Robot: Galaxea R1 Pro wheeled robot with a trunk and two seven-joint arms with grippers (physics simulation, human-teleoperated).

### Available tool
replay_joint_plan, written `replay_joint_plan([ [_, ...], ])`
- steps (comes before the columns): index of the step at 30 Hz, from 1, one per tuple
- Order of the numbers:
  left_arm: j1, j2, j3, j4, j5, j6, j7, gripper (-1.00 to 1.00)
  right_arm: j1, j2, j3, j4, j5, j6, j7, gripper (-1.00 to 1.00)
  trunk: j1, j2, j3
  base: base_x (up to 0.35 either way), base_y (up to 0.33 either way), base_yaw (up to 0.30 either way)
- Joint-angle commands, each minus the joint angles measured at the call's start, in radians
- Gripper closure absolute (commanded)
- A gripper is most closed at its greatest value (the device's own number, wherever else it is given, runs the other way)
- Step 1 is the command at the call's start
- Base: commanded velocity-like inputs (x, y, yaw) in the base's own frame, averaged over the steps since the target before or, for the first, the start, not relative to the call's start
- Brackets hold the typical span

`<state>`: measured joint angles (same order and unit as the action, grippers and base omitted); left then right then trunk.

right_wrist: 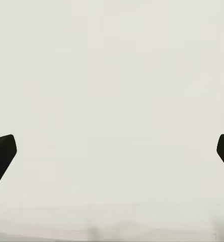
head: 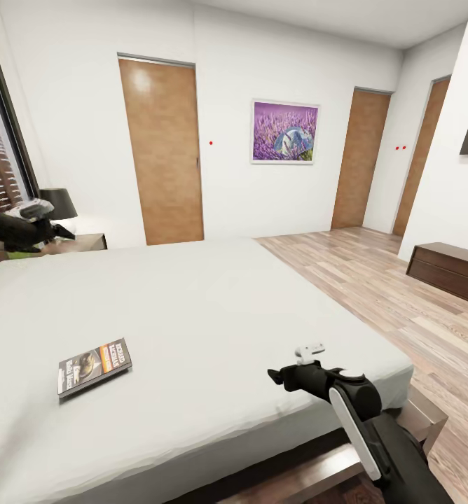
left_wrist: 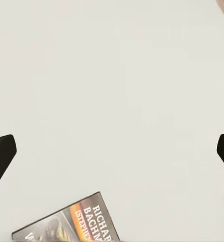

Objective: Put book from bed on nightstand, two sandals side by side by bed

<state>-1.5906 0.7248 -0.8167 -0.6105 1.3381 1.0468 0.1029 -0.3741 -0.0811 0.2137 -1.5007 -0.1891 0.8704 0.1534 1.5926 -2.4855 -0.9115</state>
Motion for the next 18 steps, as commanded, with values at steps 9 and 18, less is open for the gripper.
replay_joint_plan([
  [9, -0.02, -0.106, -0.009, 0.119, 0.007, 0.0, 0.017, -1.0, 0.052, 0.001, -0.003, -0.071, -0.003, 0.005, 0.002, -1.0, 0.0, -0.001, -0.001, 0.0, 0.0, 0.0],
  [18, -0.026, -0.139, -0.049, 0.144, 0.009, 0.0, 0.018, -1.0, 0.062, 0.005, -0.005, -0.084, -0.004, 0.005, 0.003, -1.0, 0.0, -0.001, -0.001, 0.0, 0.0, 0.0],
])
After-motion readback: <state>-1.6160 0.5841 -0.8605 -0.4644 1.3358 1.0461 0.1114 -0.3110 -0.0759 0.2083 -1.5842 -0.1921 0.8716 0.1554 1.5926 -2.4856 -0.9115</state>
